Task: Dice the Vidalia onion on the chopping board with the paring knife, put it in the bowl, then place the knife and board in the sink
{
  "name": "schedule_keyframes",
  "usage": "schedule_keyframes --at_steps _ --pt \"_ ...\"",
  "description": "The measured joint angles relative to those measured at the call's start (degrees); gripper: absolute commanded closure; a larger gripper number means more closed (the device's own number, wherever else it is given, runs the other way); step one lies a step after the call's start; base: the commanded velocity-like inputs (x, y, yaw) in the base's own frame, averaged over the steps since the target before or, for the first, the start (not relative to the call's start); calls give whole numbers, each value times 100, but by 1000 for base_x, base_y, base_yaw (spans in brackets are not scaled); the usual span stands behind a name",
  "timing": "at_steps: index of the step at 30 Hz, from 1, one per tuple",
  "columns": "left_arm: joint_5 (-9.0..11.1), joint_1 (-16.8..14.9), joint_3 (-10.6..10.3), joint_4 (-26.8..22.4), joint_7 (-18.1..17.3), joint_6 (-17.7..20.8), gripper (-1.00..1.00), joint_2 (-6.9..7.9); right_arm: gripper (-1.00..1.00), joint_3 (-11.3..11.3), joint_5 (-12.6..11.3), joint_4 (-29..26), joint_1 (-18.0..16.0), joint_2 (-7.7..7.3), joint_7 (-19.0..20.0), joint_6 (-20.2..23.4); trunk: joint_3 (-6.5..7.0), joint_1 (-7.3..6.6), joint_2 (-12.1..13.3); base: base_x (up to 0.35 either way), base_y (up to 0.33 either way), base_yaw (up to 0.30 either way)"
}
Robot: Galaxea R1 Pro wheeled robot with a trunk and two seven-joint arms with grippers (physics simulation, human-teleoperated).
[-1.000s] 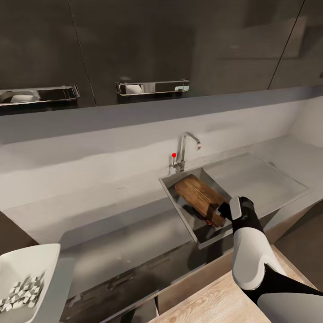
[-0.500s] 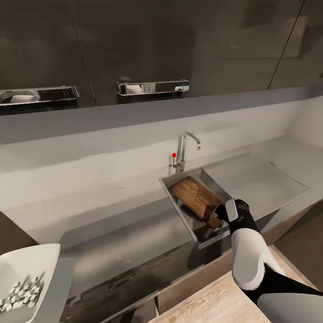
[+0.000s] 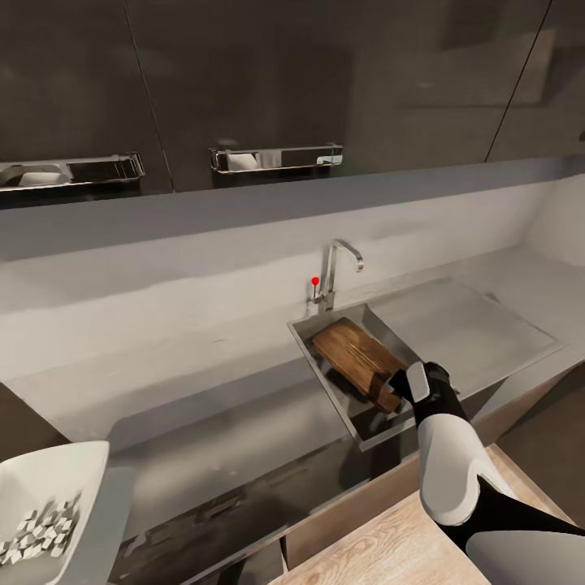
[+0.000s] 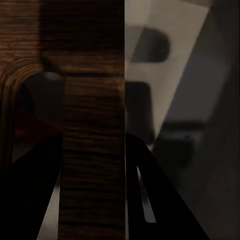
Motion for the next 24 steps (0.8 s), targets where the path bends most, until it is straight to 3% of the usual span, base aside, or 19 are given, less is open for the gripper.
schedule_keyframes --at_steps 11,24 --pt "0 0 0 0 0 0 -100 0 100 -1 5 91 0 0 -275 -301 0 0 0 0 0 0" --pt "0 0 0 0 0 0 -100 0 100 -1 -6 168 1 1 -311 -349 -1 0 0 0 0 0"
